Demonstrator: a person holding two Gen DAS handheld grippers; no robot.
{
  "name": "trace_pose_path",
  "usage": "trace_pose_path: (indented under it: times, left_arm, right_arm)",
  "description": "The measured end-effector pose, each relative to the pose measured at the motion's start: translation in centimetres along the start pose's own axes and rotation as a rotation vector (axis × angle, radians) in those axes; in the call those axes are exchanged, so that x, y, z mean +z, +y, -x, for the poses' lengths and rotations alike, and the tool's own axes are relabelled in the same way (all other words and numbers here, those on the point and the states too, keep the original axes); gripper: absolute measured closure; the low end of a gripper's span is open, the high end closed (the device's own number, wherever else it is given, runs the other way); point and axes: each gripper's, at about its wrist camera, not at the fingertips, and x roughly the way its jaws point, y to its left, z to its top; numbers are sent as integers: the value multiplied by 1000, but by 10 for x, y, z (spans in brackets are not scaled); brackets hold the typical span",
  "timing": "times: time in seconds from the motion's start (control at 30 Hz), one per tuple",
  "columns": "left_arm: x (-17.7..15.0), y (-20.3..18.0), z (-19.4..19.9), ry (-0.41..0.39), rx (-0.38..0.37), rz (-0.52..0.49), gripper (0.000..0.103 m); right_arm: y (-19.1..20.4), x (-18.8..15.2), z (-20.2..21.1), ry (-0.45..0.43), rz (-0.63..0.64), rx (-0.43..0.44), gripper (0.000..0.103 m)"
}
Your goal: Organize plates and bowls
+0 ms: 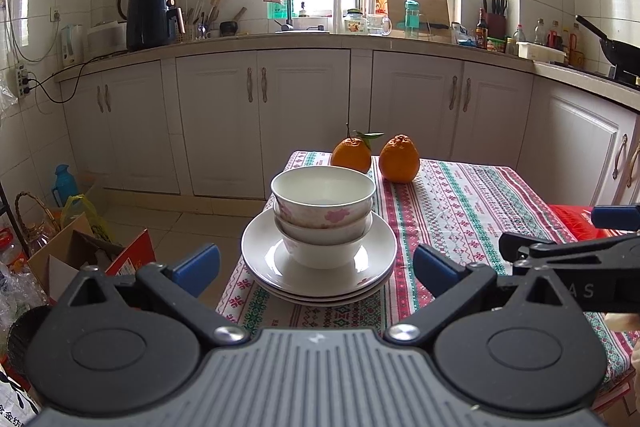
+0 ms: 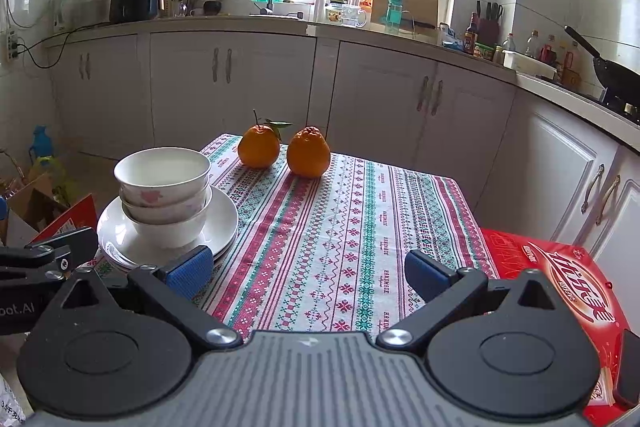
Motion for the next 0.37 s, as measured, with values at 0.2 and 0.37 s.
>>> trace_pose_path:
  times: [0.2,0.37]
  left_arm:
    - [0,-1,1,-3,2,-1,1]
    - [2,-2,1,-3,14,-6,1]
  right_arm:
    - [0,1,1,-2,0,-2,0]
    - [-1,2,1,-3,-1,-2,0]
